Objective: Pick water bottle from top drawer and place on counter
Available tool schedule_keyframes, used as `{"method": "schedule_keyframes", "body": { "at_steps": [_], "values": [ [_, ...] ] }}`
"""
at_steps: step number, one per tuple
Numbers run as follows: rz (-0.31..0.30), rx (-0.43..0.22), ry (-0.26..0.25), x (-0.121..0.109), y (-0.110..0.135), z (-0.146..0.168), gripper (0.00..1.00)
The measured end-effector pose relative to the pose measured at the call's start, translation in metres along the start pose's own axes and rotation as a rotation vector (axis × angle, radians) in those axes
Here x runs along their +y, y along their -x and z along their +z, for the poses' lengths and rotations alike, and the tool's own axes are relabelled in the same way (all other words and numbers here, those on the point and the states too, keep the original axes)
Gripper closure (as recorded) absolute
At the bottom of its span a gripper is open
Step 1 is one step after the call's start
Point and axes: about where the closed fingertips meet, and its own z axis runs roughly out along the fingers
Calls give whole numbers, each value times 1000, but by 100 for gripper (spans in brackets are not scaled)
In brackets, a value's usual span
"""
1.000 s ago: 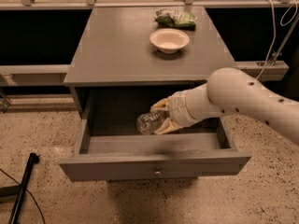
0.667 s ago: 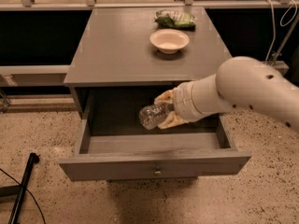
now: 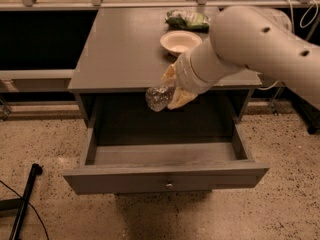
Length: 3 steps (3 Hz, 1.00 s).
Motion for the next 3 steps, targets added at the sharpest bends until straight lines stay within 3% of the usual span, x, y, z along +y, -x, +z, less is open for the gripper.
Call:
{"method": "schedule_keyframes", "body": {
  "at_steps": [1,2,3],
  "values": [
    [-45,75,70,-44,-14,3,100],
    [-72,76,183,-75,-14,31,100],
    [-52,61,305,-90,-18,61,100]
  ]
}}
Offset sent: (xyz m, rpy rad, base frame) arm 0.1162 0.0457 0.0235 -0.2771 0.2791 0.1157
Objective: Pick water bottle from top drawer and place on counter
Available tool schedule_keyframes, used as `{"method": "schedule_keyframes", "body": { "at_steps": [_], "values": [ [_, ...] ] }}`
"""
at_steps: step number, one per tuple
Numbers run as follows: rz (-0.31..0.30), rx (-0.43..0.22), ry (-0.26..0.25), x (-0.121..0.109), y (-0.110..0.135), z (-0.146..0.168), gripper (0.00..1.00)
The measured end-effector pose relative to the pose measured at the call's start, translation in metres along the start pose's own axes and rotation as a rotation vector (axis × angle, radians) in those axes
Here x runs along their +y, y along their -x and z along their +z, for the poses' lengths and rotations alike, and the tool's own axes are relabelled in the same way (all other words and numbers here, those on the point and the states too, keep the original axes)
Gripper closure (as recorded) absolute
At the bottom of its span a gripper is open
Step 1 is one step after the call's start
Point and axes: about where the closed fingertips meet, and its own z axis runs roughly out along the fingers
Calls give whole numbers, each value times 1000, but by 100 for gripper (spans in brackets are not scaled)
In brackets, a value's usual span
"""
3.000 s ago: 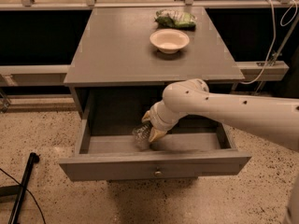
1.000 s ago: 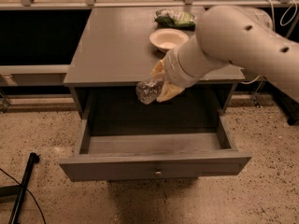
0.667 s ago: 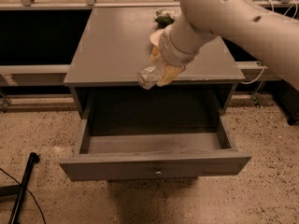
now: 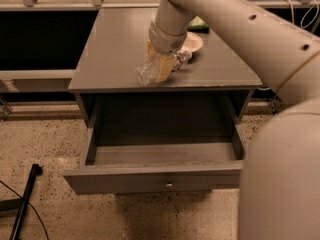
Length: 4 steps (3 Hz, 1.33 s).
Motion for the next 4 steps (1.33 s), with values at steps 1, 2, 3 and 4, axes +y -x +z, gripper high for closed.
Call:
{"method": "schedule_keyframes", "body": {
  "at_steps": [1,2,3,4],
  "values": [
    [50,-43,77,-4,-10,20,100],
    [51,-46,76,-5,-11,22,74],
    [51,-46,76,-5,-11,22,51],
    [51,-46,76,-5,-11,22,27]
  ]
}}
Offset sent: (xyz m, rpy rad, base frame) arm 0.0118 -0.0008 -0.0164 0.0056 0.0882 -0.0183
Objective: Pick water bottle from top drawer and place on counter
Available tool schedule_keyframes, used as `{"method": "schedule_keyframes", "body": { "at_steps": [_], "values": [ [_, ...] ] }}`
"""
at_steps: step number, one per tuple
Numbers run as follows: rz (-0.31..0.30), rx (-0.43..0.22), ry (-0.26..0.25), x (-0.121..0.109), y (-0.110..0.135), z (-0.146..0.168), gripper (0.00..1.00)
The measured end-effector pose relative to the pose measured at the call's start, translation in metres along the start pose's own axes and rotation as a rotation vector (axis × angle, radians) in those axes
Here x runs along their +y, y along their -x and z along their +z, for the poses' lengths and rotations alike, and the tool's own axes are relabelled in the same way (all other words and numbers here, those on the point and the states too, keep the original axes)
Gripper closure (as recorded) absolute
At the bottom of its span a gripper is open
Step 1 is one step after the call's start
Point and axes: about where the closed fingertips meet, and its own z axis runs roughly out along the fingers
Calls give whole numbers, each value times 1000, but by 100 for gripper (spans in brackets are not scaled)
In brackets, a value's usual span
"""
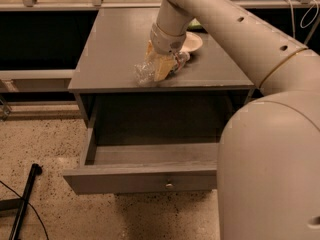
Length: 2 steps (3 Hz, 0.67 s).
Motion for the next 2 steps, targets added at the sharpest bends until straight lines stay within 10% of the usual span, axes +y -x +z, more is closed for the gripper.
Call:
{"method": "schedule_keyframes", "body": {
  "at_steps": [2],
  "values": [
    [0,0,0,0,0,0,0]
  ]
}}
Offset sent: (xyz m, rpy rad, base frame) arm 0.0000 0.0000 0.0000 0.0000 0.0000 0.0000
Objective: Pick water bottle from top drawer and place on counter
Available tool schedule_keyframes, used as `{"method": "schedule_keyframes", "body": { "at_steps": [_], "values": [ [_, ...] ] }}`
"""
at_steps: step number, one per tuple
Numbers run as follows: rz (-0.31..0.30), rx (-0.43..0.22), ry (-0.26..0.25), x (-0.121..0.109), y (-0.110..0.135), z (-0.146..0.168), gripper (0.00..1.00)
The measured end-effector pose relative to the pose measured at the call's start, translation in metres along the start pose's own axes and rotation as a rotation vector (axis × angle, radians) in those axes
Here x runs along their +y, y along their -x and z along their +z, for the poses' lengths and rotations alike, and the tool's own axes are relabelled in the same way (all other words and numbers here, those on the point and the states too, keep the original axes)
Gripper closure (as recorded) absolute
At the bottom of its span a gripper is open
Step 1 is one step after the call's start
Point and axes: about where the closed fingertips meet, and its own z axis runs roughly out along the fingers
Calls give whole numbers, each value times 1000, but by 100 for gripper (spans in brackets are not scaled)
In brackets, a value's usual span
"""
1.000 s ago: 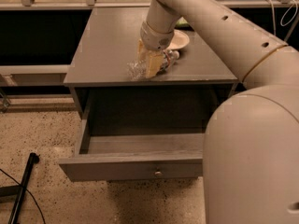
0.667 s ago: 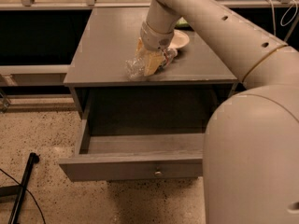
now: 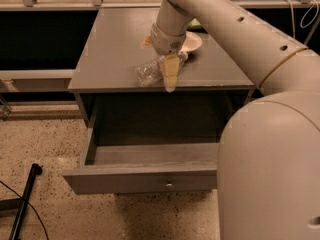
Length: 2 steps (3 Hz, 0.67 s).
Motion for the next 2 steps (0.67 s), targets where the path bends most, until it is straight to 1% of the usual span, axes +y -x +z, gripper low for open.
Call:
{"method": "schedule_keyframes", "body": {
  "at_steps": [1,2],
  "values": [
    [-4,10,-3,4,-1,-6,0],
    [5,25,-39,24,-14,-40,0]
  ]
}}
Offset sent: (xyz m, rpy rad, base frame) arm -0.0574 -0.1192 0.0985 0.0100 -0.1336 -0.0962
